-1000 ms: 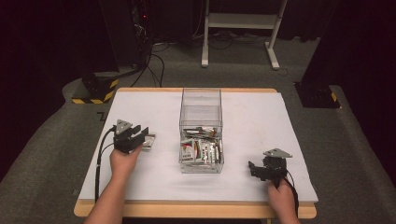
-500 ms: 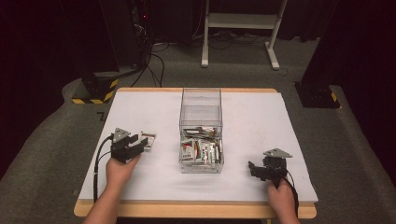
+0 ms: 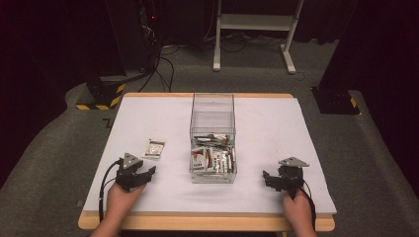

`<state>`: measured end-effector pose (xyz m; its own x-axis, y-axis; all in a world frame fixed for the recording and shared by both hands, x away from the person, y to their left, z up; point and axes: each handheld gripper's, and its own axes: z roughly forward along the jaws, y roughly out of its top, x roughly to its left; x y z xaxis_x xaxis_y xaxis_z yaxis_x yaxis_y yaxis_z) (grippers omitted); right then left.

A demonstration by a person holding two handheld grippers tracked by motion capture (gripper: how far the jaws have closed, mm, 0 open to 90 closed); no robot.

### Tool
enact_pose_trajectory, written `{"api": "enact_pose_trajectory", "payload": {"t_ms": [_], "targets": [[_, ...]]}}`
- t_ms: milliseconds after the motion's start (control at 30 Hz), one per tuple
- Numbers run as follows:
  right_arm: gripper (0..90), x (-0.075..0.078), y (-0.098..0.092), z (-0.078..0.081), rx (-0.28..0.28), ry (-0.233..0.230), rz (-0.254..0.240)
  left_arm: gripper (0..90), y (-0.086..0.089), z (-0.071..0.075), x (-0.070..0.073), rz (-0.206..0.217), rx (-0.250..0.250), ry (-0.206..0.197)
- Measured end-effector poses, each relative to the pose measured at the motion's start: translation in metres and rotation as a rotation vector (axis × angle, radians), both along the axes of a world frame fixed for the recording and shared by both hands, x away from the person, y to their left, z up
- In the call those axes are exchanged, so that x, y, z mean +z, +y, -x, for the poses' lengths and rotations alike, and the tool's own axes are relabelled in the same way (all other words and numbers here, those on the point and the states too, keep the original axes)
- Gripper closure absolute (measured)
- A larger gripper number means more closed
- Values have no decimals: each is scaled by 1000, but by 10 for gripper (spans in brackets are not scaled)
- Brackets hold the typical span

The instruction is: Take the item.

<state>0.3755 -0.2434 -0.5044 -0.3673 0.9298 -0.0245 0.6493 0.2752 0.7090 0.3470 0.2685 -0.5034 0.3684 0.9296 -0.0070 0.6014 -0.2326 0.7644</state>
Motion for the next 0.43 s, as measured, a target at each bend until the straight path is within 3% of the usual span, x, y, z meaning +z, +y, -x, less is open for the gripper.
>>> {"api": "enact_pose_trajectory", "payload": {"t_ms": [133, 233, 433], "targets": [[137, 0, 0, 0, 0, 0, 0, 360, -1, 6, -3, -13, -5, 27], [136, 0, 0, 0, 0, 0, 0, 339, -5, 10, -4, -33, -6, 5], [136, 0, 0, 0, 0, 0, 0, 335, -4, 10, -5, -23, 2, 3]]}}
